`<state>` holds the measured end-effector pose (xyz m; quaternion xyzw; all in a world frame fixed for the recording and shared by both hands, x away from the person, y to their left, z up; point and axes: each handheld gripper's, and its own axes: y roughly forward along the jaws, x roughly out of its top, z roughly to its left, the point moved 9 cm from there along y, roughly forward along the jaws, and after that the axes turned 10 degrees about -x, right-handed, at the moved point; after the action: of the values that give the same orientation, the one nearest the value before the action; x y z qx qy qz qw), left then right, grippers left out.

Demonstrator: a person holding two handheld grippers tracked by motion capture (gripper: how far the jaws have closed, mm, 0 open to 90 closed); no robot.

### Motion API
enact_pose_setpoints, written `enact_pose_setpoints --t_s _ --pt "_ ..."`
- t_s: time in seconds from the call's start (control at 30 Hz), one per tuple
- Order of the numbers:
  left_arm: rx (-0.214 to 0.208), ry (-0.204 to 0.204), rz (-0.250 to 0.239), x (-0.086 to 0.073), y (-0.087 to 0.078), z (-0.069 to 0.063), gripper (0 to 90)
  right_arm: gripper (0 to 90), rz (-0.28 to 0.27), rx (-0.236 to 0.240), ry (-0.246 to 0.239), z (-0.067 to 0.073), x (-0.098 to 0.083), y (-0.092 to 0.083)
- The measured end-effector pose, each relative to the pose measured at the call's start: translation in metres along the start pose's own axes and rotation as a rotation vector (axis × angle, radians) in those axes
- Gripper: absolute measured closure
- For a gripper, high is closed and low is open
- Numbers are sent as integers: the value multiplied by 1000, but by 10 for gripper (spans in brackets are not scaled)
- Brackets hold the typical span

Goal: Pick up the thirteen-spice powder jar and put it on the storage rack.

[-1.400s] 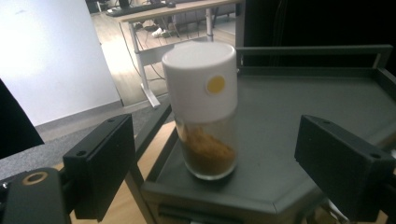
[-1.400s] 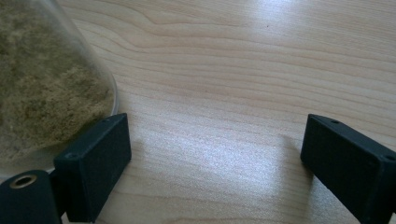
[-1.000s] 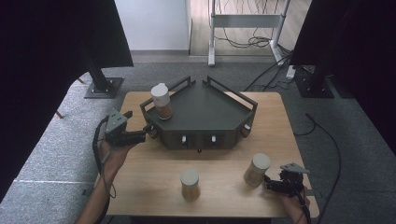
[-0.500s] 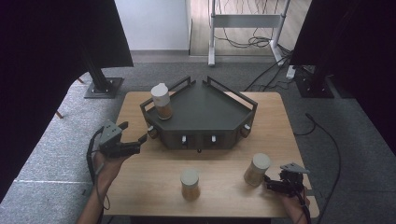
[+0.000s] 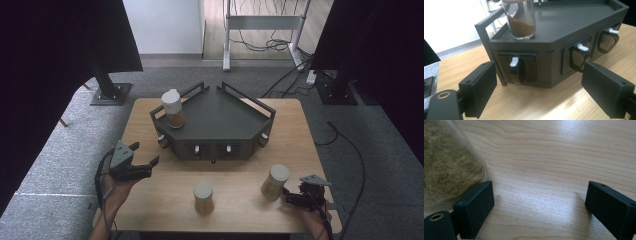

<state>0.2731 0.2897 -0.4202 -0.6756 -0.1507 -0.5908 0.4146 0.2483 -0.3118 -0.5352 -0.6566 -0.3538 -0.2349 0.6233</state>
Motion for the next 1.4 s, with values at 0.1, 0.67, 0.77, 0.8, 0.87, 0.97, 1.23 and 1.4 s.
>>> enact_pose_setpoints --t_s 0.1,0.67,0.77,0.8,0.87,0.97,1.23,1.4 --pt "-1 -3 11 -6 1 -2 126 78 -1 0 -1 0 0 0" --pt "4 -76 41 -38 4 0 127 79 -1 -1 -2 0 0 0" --pt "5 -88 47 -44 5 1 127 79 -1 -1 -2 0 0 0" --pt "3 -94 48 -45 5 1 127 78 -1 -1 -2 0 0 -1" --pt "2 -100 54 -49 6 1 127 79 -1 -2 -2 1 0 -1" --pt "0 -109 65 -54 8 1 127 79 -1 -2 -2 1 -1 -1" --pt "-7 -152 78 -68 13 3 127 78 0 -3 -1 1 -1 -1" --pt "1 -163 91 -74 15 3 127 78 0 -3 -1 1 -1 -1"
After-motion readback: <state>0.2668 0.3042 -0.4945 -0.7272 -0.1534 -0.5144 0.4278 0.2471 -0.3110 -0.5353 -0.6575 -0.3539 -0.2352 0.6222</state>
